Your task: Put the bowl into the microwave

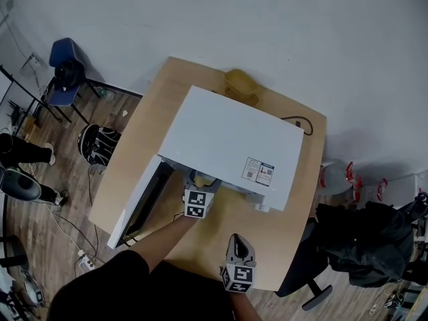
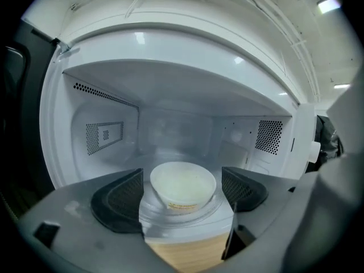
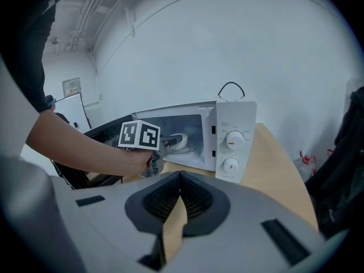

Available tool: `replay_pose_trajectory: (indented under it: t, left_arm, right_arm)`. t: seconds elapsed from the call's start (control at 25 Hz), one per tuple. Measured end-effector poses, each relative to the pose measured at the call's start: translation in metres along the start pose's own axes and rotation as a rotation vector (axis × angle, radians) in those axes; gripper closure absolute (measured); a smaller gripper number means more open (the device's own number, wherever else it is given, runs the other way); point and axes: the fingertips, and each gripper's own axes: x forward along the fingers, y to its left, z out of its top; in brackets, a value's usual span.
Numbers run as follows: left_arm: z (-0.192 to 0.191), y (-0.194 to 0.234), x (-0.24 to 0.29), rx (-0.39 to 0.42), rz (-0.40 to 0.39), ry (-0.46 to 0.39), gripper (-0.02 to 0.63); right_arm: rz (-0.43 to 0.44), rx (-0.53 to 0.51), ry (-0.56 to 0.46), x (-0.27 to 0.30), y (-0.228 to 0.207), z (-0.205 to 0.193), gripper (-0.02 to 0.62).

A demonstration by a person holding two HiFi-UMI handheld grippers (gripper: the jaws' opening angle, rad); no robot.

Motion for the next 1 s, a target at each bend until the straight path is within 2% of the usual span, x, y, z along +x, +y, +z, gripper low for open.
replay_pose_trajectory:
  t: [0.16,0.32,0.52,1.0]
  left_arm:
    - [-0.016,-0.004,-0.002,-0.022,-0.004,0.048,0.209]
    - [-0.024,-0.006,0.005,0.006,-0.015,0.101,0.209]
    - [-0.024,-0.006,0.015,0.037,-0.026,0.127,0.210]
    - [-0.018,-0.002,0.050,0.032,-0.008,0.166,0.212]
  right_arm:
    - [-0.003,0.001,0.002,0.001,-0.003,0.000,0.535]
    - [-0.004,0.002,0.002,0.003,-0.002,0.001,0.535]
    - [-0.005,0.007,0.008,0.002,0.000,-0.003,0.535]
    - [-0.018,0.014,0.012,0.003,-0.012,-0.002,0.535]
